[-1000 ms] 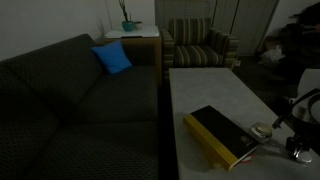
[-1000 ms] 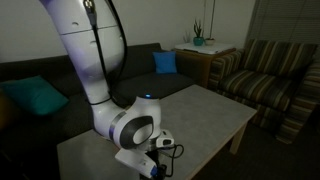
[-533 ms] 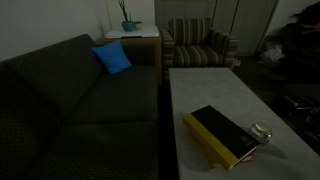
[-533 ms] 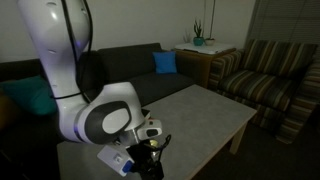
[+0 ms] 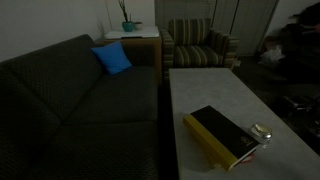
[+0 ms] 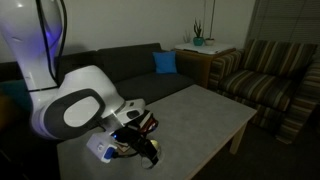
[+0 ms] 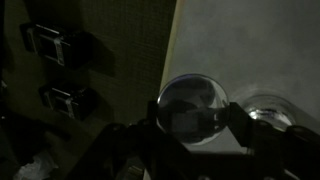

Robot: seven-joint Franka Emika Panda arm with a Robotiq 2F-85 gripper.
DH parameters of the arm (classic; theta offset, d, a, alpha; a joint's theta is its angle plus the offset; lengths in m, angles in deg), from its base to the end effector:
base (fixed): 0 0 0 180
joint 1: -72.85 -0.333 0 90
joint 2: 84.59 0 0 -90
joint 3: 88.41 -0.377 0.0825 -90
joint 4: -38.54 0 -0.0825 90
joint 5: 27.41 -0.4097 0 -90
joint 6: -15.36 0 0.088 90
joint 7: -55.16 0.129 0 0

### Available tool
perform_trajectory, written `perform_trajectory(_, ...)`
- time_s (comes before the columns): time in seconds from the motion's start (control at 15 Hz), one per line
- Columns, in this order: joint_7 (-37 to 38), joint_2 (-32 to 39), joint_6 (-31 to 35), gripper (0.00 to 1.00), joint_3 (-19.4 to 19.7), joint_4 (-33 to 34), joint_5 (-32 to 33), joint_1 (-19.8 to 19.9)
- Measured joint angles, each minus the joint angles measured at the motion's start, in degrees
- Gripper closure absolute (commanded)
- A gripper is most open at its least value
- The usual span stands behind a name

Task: Pick the lid on the table and put it on the silver bottle

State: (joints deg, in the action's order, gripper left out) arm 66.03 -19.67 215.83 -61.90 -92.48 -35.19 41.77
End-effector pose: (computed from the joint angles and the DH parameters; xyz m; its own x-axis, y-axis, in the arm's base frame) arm 0.4967 -0.0296 -0.0560 0.9658 0.0888 0.2435 -0.0138 -0.9206 0.3904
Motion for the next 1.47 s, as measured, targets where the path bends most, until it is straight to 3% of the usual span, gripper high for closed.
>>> perform_trajectory(0.07,-1.03,-0.91,-0.62,0.55,-0.42,1.80,-0.05,0.80)
perform_trajectory(0.13,-2.33,-2.03,-1.14,0.30,-1.17,3.77,-0.02,2.09)
perform_trajectory(0.4,-6.58,-4.56,-1.87,0.30,-4.15,8.49,0.82,7.92)
perform_trajectory(0.47,-6.72,-4.54,-1.88,0.55,-4.27,8.51,0.89,8.31)
perform_trajectory(0.73,-7.59,-4.51,-2.58,0.55,-5.71,9.07,1.24,9.28)
perform_trajectory(1.2,-13.62,-4.61,-7.13,0.55,-20.62,15.34,13.27,26.17)
perform_trajectory(1.47,-13.84,-4.64,-12.74,0.55,-21.27,16.44,12.70,28.52)
